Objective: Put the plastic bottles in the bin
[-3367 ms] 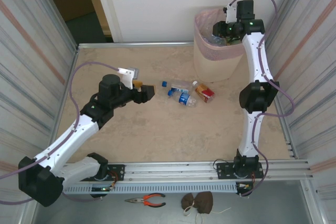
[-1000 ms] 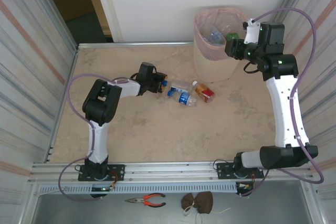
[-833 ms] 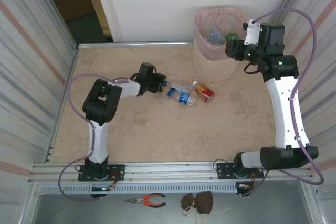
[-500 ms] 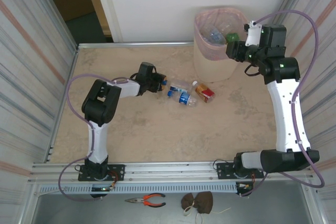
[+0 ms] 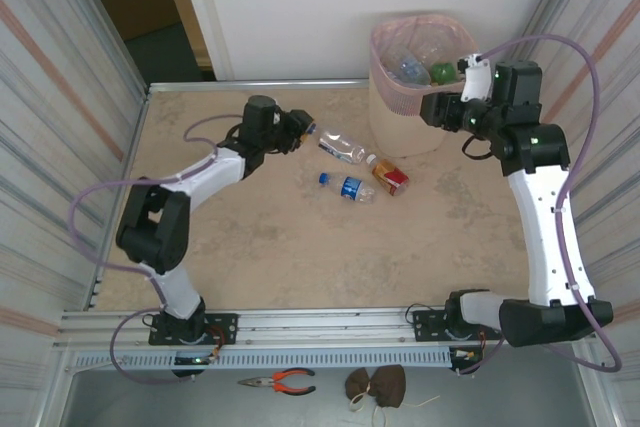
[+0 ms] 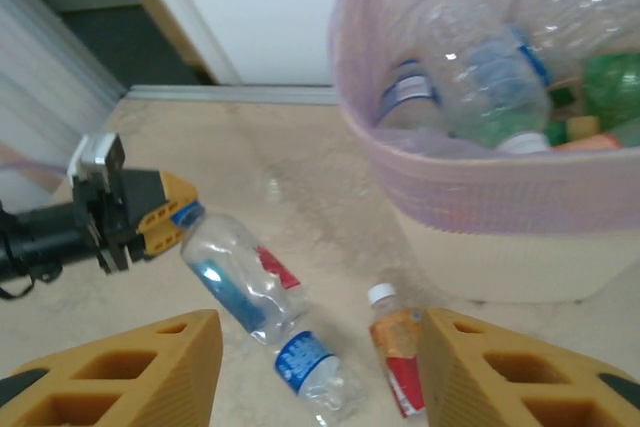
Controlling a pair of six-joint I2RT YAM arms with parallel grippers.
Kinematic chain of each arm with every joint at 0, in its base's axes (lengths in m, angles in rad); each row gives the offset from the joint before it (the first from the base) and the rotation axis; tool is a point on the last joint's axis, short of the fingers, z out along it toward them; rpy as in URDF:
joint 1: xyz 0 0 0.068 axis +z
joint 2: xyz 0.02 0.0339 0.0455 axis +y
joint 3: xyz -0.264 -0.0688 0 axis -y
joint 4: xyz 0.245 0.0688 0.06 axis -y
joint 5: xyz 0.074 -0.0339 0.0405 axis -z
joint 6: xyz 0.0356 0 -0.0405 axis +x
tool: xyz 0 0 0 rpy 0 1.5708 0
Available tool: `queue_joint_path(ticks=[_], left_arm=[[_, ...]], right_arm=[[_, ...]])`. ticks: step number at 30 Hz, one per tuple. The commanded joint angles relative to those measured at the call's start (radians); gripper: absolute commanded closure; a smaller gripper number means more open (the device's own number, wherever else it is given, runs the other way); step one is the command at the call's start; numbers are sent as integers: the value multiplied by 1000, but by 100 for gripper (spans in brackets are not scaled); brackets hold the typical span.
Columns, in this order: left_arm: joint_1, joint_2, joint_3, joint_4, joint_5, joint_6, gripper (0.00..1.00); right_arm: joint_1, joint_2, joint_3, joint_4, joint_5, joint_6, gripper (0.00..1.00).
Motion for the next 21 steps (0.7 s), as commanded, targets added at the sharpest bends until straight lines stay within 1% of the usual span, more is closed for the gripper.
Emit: queue_joint_path(ticks=[1,3,4,8,12,16,21], left_arm=[[4,-103,-20,-9,70,249,75],[4,-146,-27,1,123,325,75],[3,-166,-35,16,144,360,75],[4,-233,-63,70,252,445,75],[1,-284,-68,79,325,504,75],[-10,-345,-77,90,365,579,74],[-13,-398,-100,148,418,602,73]], right_arm=[[39,-53,-60,94,-105,-34,44],[70,-76,-109,144,-167,-76,42],[94,-87,-131,170,-175,-92,40],[188,-94,-182,222,-138,-137,39],[262,-82,-209,260,-99,-160,37],[320,-64,-234,311,-107,-183,34],[392,-35,-238,343,-95,-219,28]])
